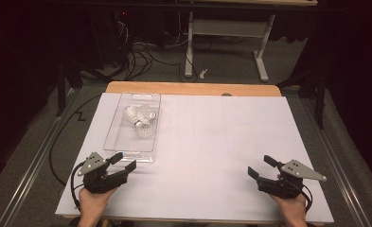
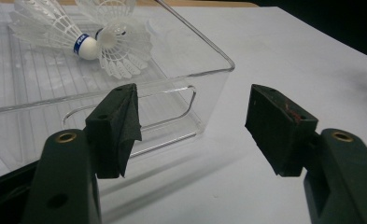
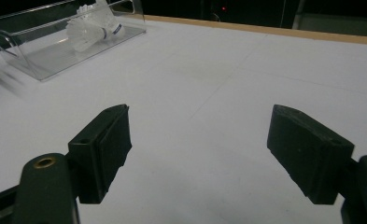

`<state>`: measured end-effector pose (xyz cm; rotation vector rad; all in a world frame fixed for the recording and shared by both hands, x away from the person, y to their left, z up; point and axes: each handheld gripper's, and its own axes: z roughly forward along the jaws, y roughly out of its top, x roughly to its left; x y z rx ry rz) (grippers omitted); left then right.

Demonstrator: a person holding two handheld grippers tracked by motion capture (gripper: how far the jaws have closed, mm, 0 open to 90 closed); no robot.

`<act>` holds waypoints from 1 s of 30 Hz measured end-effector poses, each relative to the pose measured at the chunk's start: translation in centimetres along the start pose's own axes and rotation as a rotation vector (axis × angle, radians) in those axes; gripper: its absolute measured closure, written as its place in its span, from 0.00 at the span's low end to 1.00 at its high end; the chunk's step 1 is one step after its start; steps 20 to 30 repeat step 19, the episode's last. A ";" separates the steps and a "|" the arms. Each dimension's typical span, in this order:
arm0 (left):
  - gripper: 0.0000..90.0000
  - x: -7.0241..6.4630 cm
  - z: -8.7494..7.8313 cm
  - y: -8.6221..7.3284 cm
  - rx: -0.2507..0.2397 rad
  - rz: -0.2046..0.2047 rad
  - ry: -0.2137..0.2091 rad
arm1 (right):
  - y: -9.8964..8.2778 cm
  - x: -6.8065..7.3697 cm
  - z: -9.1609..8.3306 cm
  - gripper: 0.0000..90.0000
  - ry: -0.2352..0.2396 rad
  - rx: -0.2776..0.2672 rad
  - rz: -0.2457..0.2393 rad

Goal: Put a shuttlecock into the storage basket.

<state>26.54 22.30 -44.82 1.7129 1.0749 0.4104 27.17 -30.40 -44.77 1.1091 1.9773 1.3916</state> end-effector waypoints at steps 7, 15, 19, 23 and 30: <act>0.40 0.0 0.0 0.0 0.000 0.003 0.001 | 0.0 0.0 0.0 0.24 -0.001 -0.002 -0.002; 0.40 -0.1 0.0 0.0 0.001 0.006 0.001 | 0.0 0.0 0.0 0.24 -0.001 -0.003 -0.004; 0.40 -0.1 0.0 0.0 -0.001 0.007 0.001 | 0.0 0.0 0.0 0.24 0.000 -0.003 -0.003; 0.40 -0.1 0.0 0.0 -0.001 0.007 0.001 | 0.0 0.0 0.0 0.24 0.000 -0.003 -0.003; 0.40 -0.1 0.0 0.0 -0.001 0.007 0.001 | 0.0 0.0 0.0 0.24 0.000 -0.003 -0.003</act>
